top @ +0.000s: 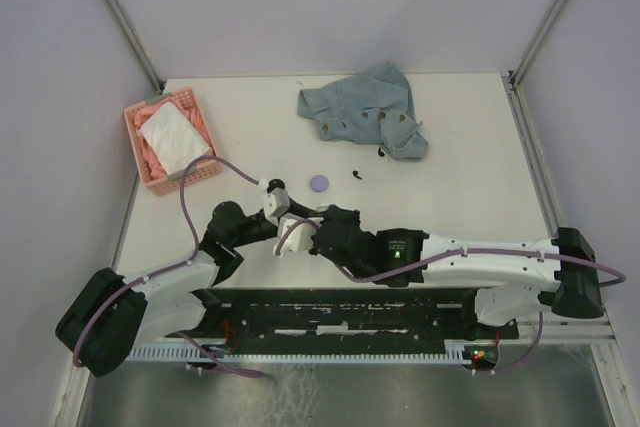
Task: Insert the wireless bluetooth earbuds into the charging case
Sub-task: Place the earbud in the charging case.
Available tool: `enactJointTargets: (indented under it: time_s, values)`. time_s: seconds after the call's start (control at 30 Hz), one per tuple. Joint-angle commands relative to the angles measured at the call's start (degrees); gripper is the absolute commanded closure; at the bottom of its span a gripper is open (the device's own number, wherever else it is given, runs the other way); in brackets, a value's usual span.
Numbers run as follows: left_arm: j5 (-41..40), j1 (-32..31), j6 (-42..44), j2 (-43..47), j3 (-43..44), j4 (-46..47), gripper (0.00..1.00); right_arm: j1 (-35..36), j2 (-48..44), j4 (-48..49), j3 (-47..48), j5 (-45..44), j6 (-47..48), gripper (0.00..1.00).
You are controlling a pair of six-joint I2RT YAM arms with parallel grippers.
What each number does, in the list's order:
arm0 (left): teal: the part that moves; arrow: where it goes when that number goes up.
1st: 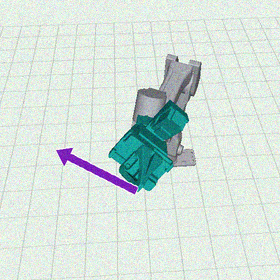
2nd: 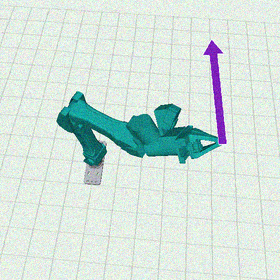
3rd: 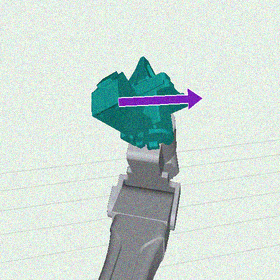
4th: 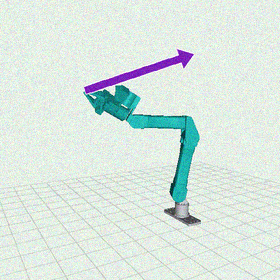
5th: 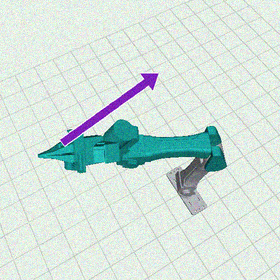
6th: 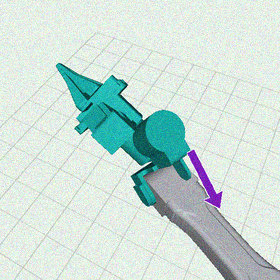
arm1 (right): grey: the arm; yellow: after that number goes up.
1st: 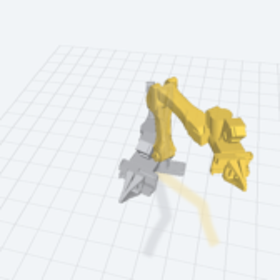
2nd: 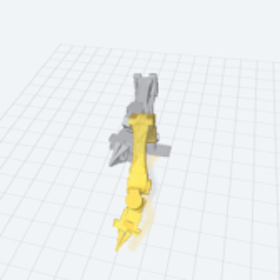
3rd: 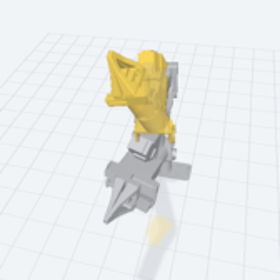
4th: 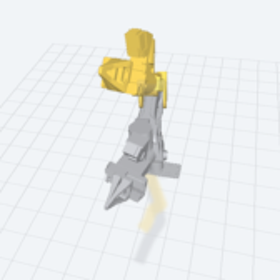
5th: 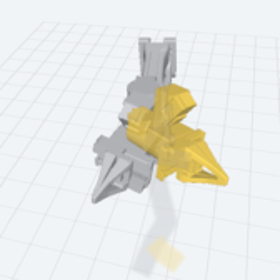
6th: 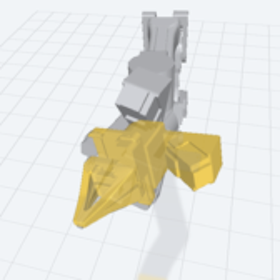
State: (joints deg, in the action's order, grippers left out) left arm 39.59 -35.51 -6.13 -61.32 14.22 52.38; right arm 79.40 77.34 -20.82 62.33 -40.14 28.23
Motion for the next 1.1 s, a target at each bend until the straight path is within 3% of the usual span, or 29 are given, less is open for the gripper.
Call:
enactJointTargets:
  time_s: [0.0, 0.4, 0.87, 1.07]
  values:
    - [-1.4, -0.2, -1.3, 0.1, 2.7, 2.7, 0.97, 1.4, 0.4, 0.1, 1.0, -0.1, -0.2, 0.88]
    - [-4.3, -0.2, -1.3, -0.3, 2.7, 1.8, 0.97, 2.0, 0.3, -4.8, 4.2, 6.1, -4.2, 0.81]
    - [-2.9, -0.2, -1.5, 0.3, 1.1, 5.7, 0.97, 1.7, 0.7, -2.6, 3.6, 9.3, -7.8, 0.78]
    - [-2.9, -0.2, -1.6, 0.7, 0.3, 7.1, 0.97, -3.4, 0.2, -4.0, 4.4, 15.8, -14.2, 0.78]
